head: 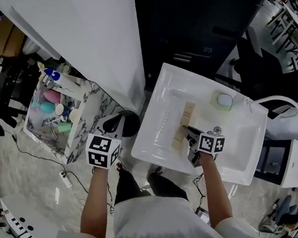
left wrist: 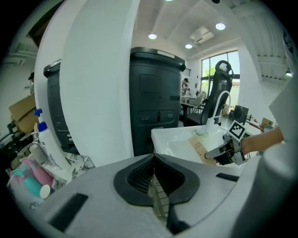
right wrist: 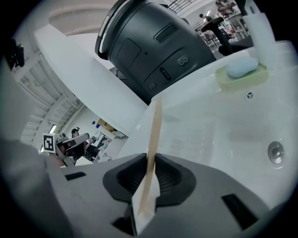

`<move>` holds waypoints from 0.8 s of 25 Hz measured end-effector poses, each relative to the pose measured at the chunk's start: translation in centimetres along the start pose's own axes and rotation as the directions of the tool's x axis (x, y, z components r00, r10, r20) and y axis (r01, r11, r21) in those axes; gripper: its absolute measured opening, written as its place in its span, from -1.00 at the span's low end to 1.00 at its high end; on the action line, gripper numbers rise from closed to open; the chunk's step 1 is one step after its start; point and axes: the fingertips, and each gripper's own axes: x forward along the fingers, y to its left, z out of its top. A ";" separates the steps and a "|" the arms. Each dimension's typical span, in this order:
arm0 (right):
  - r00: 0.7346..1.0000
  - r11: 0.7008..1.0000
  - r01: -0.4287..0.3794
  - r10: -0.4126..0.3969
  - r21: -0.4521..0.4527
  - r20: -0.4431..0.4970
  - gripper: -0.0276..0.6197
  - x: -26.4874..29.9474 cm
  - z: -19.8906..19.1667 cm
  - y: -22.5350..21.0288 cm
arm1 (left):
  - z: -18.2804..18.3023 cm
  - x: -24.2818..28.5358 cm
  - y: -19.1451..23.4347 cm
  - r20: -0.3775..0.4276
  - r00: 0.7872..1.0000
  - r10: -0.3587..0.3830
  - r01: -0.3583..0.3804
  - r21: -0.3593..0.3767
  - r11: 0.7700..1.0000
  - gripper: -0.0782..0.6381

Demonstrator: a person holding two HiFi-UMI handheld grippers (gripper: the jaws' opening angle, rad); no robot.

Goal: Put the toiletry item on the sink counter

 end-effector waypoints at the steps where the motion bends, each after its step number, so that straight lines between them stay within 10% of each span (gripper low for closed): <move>1: 1.000 1.000 0.005 -0.005 0.002 -0.004 -0.74 0.2 0.0 -0.3 | -0.2 0.0 -0.2 -0.002 1.000 0.002 -0.002 -0.004 1.000 -0.75; 20: 0.968 0.972 0.181 -0.203 -0.151 -0.146 -0.32 0.4 -1.7 -3.9 | -2.6 -2.2 -3.7 -0.016 1.000 0.007 -0.007 -0.031 0.999 -0.75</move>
